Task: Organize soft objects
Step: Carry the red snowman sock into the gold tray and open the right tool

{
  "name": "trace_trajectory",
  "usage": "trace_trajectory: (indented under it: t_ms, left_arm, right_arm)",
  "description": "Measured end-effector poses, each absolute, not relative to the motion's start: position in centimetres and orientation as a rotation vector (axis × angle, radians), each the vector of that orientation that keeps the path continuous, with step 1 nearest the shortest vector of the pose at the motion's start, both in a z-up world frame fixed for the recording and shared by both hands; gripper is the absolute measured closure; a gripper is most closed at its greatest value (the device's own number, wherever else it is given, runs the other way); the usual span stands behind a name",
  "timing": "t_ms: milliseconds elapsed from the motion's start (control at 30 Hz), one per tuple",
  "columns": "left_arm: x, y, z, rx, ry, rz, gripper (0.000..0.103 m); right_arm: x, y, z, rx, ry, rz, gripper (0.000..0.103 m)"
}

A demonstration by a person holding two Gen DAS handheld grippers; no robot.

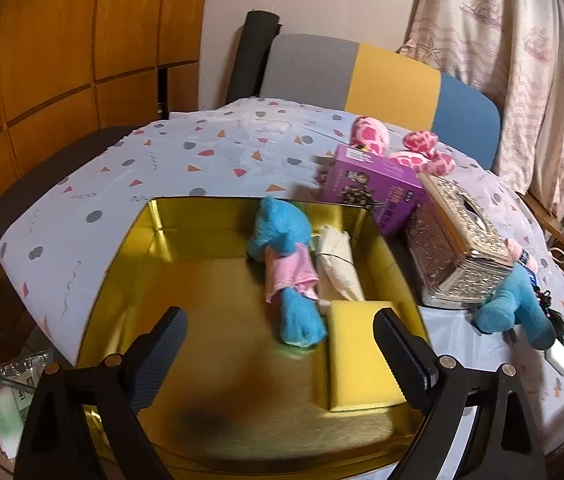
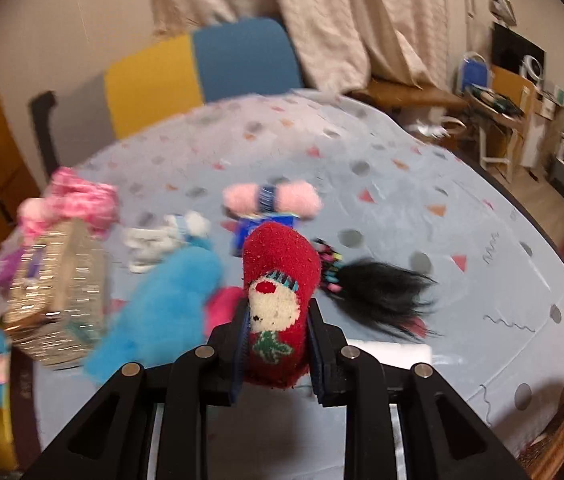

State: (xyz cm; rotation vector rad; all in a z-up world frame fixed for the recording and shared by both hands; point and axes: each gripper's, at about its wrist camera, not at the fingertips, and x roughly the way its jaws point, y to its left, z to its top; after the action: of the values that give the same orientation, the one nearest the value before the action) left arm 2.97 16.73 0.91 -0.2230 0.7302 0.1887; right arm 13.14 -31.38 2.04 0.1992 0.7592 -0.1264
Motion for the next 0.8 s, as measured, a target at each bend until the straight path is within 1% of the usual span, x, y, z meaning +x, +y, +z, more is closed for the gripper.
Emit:
trace_trajectory:
  t_ms: [133, 267, 433, 600, 733, 800]
  left_arm:
    - [2.7, 18.7, 0.7, -0.262, 0.724, 0.234, 0.008]
    - [2.0, 21.1, 0.9, -0.308, 0.705, 0.292, 0.008]
    - [0.8, 23.7, 1.3, -0.341, 0.678, 0.355, 0.008]
    - [-0.2, 25.4, 0.9, -0.369, 0.674, 0.381, 0.008]
    - [-0.7, 25.8, 0.5, -0.374, 0.676, 0.388, 0.009]
    - [-0.9, 26.0, 0.3, -0.378, 0.677, 0.39, 0.009]
  right_arm:
    - [11.6, -26.2, 4.6, 0.157, 0.742, 0.111, 0.078]
    - [10.8, -19.5, 4.9, 0.132, 0.798, 0.389, 0.078]
    - [9.7, -8.1, 2.8, 0.049, 0.91, 0.687, 0.078]
    - [8.5, -0.3, 0.5, -0.005, 0.995, 0.83, 0.078]
    - [8.4, 3.9, -2.0, -0.068, 1.062, 0.87, 0.075]
    - [8.5, 5.2, -3.4, -0.105, 1.093, 0.87, 0.069]
